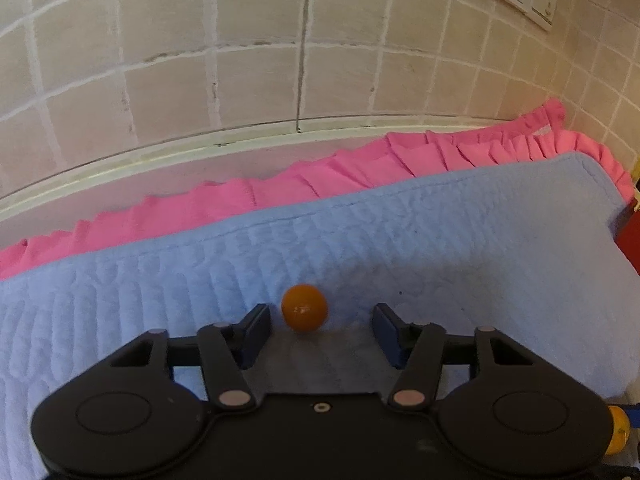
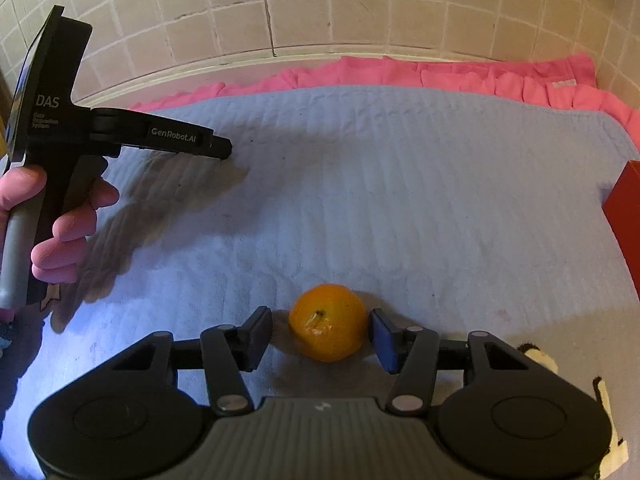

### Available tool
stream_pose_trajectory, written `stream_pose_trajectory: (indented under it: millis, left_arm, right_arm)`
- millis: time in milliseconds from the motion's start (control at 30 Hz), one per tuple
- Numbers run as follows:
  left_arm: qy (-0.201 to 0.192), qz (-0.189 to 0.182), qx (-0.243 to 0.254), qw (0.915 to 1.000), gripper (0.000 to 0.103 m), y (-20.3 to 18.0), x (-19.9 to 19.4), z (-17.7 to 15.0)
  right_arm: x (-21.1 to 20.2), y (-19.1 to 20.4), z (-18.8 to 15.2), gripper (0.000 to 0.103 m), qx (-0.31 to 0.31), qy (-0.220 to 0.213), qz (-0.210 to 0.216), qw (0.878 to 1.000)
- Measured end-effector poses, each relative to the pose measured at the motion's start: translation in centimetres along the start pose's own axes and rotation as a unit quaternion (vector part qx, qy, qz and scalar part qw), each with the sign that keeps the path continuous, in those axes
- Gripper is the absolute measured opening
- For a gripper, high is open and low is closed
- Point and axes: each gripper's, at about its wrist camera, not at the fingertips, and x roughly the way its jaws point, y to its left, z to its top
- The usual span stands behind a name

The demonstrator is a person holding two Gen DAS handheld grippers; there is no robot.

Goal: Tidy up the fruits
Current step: 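Grasp a small tangerine with the left tool while the right tool grasps a mandarin, then carry the tangerine and mandarin into the red box and open both tools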

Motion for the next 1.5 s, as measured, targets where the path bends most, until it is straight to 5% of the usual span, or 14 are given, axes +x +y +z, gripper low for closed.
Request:
stream_pose_trajectory:
  millis: [133,367,800,1100,1233,1433,1500]
  left_arm:
    - [-0.003,0.026,0.001,0.9996,0.026,0.1,-0.2,0.2]
    - [-0.017,0.027,-0.023,0.9992,0.026,0.0,-2.7,0.2]
    - [-0.086,0.012,-0.006,0.9962,0.026,-6.6,-11.7,-0.1]
    - [-0.157,-0.033,0.051,0.9857,0.026,-14.4,-17.0,3.9]
    - [-0.169,-0.063,0.075,0.9808,0.026,-18.0,-17.4,4.6]
    - [-0.173,-0.101,0.126,0.9717,0.026,-24.4,-16.3,4.9]
    - [-0.17,-0.119,0.139,0.9683,0.026,-26.3,-15.9,5.0]
  right_arm:
    - [-0.1,0.0,0.2,0.045,0.019,-0.004,-0.01,1.0]
    - [-1.5,-0.3,-0.3,0.042,0.031,-0.016,-0.005,0.999]
    - [-8.2,-3.3,0.6,0.042,0.036,-0.084,0.013,0.996]
    - [-15.1,-11.3,3.1,0.042,0.086,-0.158,-0.059,0.982]
    - [-16.7,-15.6,0.7,0.042,0.135,-0.17,-0.07,0.974]
    - [-18.1,-20.6,-4.2,0.042,0.172,-0.139,-0.195,0.956]
    - [-19.0,-22.3,-5.9,0.042,0.197,-0.142,-0.196,0.95]
